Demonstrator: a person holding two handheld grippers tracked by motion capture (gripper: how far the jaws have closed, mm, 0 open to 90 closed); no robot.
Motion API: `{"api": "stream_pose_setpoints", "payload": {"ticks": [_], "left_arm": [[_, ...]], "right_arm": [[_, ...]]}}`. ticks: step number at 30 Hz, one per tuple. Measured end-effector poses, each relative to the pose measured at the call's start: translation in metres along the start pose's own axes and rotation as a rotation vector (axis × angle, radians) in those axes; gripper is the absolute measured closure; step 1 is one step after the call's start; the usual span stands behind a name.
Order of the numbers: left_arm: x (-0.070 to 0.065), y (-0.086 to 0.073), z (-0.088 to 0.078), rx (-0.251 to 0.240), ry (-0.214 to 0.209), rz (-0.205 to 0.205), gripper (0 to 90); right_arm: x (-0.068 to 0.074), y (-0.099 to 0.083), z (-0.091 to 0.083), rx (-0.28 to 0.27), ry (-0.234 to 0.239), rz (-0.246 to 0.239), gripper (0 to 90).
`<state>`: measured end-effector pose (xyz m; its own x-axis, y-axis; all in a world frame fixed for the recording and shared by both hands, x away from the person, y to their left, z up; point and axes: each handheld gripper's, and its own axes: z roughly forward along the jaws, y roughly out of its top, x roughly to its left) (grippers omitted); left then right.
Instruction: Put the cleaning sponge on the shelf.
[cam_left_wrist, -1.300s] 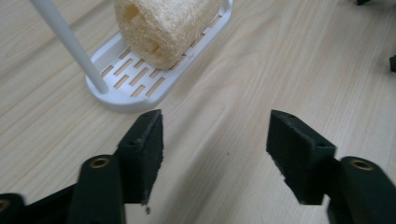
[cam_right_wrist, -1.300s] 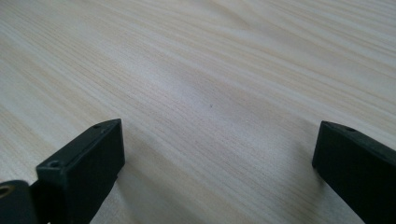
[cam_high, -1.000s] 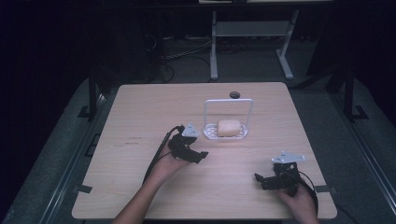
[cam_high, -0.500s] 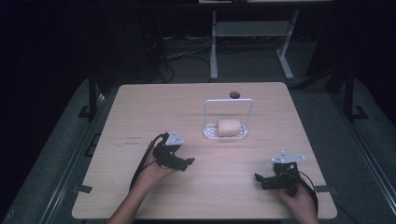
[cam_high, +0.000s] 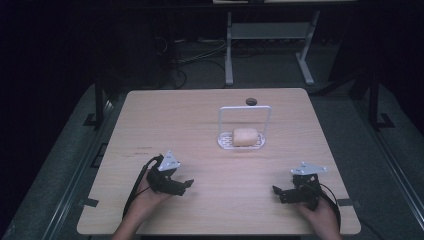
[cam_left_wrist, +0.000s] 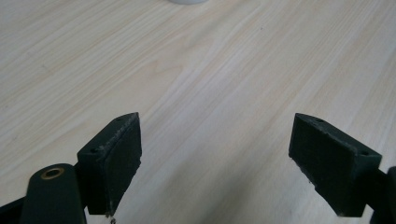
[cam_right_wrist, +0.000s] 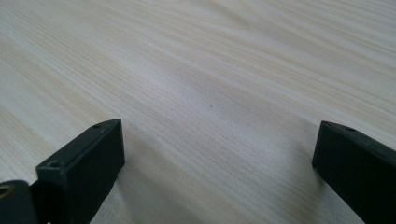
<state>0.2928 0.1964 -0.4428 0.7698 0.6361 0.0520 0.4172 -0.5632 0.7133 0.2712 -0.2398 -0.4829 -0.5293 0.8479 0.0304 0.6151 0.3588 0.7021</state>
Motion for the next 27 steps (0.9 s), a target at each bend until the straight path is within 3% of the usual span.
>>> {"api": "stream_pose_setpoints", "payload": {"ticks": [14,27], "left_arm": [[0.008,-0.036,-0.023,0.013,0.054,-0.028,15.2],[0.02,-0.056,-0.025,0.039,0.059,-0.049,14.5]], "right_arm": [[0.0,0.0,0.0,0.0,0.0,0.0,2.1],[0.0,0.0,0.0,0.0,0.0,0.0,2.0]]}}
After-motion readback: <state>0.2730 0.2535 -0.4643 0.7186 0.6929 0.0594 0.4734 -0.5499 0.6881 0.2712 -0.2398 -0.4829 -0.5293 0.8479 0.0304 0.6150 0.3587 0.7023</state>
